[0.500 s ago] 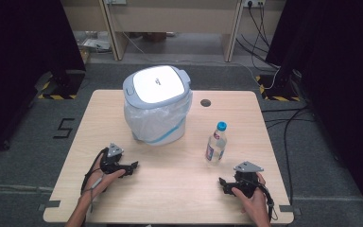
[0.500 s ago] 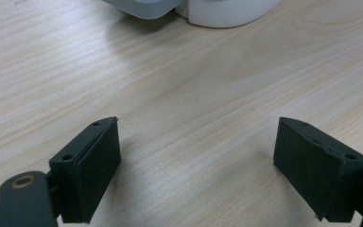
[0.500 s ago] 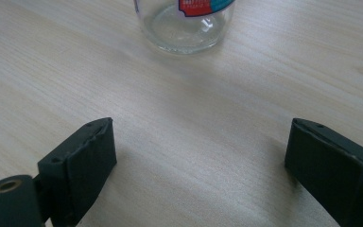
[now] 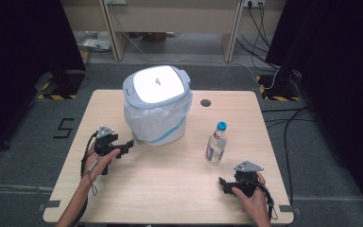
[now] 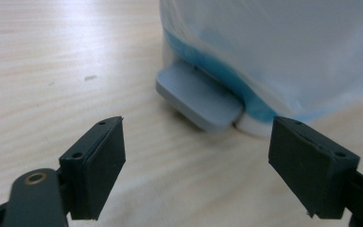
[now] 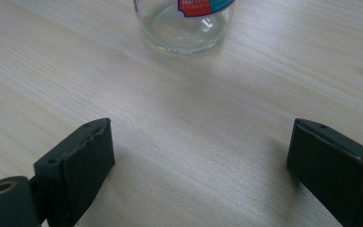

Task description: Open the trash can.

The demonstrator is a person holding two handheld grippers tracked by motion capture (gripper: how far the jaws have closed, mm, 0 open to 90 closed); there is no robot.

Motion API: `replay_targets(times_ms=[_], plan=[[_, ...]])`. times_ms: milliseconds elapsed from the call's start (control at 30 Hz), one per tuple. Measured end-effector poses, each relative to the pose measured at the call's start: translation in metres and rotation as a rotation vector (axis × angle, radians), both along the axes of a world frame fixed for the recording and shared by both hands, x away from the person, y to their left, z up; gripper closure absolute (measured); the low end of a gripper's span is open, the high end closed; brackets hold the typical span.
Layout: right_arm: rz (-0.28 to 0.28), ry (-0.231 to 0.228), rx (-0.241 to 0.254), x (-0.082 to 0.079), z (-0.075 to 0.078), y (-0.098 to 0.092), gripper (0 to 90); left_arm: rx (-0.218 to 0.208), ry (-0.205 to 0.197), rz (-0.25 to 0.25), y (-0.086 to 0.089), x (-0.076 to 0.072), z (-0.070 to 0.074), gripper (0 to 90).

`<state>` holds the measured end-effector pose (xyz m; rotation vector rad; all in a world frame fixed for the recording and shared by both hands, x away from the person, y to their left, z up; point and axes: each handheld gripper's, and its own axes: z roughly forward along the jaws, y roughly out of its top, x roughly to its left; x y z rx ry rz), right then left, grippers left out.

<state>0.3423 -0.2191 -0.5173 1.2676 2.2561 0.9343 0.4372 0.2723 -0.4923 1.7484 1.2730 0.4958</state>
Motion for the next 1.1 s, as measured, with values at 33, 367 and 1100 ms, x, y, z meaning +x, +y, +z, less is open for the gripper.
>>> replay_targets(times_ms=[33,367,1100], plan=[[0.0,0.0,0.0,0.0,0.0,0.0,8.3,-0.002,-0.003,0.007,0.001,0.004,0.001,18.9],[-0.002,0.003,0.0,0.0,0.0,0.0,8.0,0.034,0.016,0.082,0.001,0.046,-0.006,20.1],[-0.001,0.002,0.0,0.0,0.0,0.0,8.0,0.091,-0.008,0.112,0.006,0.056,-0.019,22.7]])
